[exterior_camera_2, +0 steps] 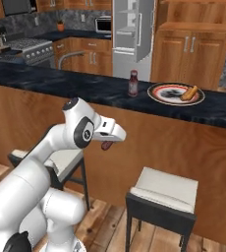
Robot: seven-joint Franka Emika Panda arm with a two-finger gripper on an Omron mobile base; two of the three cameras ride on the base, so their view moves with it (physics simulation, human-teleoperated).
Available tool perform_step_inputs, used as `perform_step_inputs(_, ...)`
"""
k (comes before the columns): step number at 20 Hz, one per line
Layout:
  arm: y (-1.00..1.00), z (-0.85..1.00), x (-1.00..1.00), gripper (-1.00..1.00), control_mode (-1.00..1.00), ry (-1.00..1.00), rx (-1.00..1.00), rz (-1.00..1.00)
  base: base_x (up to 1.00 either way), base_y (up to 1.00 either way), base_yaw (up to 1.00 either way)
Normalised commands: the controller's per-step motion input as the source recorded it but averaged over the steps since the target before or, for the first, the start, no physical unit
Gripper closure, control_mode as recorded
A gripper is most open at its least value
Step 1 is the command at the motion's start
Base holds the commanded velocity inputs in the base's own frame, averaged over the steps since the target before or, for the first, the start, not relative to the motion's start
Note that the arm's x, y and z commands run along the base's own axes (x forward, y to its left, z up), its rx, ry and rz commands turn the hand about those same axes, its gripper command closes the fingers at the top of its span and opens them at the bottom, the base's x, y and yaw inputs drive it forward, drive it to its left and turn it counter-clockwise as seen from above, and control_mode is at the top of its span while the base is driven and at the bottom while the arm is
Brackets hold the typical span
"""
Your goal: Move the hot dog bun to the plate on the dining table and place the condiment next to that plate. Then navigate to the fridge and take the sausage and place it on the plate as well.
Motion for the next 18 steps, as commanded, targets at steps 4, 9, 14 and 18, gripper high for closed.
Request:
perform_step_inputs(4,0.00,0.00,0.00,1.00,1.00,0.00,0.00,0.00,0.39,0.48,-0.25)
perform_step_inputs(9,0.07,0.00,0.48,1.00,-1.00,0.01,0.08,-0.14,0.23,0.12,-0.10)
perform_step_inputs(14,0.02,0.06,0.60,1.00,-1.00,0.01,0.14,-0.18,0.00,0.00,0.00)
perform_step_inputs(18,-0.32,0.53,0.35,1.00,-1.00,-0.25,0.20,-0.02,0.00,0.00,0.00)
